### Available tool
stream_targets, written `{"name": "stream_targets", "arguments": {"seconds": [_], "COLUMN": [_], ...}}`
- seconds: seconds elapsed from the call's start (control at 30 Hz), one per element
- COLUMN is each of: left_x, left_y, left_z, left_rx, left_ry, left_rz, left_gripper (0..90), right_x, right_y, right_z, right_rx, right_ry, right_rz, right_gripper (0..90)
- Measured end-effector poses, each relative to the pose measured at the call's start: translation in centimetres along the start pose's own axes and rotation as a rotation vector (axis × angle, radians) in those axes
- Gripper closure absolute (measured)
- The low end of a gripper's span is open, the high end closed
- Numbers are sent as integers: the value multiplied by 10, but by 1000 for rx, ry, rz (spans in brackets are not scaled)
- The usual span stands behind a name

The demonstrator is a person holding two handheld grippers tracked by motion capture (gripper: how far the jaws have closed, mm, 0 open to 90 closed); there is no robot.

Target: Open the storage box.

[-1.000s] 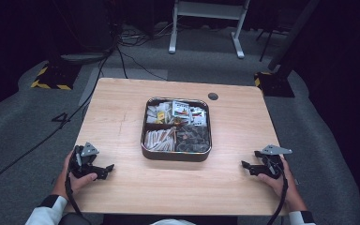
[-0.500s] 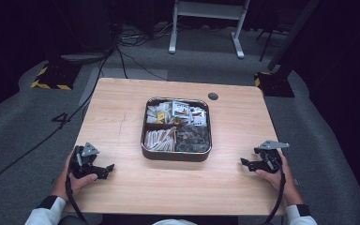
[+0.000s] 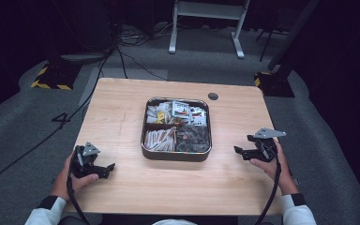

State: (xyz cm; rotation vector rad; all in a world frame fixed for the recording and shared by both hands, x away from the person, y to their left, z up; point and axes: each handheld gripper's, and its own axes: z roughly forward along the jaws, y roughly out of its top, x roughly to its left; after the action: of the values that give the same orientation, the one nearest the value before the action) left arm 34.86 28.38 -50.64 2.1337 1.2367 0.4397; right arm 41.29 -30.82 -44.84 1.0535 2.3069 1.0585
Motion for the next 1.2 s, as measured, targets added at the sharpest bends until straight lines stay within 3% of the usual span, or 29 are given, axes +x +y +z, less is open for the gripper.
{"name": "stream_targets", "arguments": {"seconds": [1.2], "left_x": [0], "left_y": [0], "left_z": [0], "left_rx": [-1], "left_ry": [-2], "left_rz": [1], "left_gripper": [5], "right_x": [43], "right_y": [83], "right_z": [34], "right_rx": [-73], "right_ry": [71], "right_rz": [-138], "right_gripper": [239]}}
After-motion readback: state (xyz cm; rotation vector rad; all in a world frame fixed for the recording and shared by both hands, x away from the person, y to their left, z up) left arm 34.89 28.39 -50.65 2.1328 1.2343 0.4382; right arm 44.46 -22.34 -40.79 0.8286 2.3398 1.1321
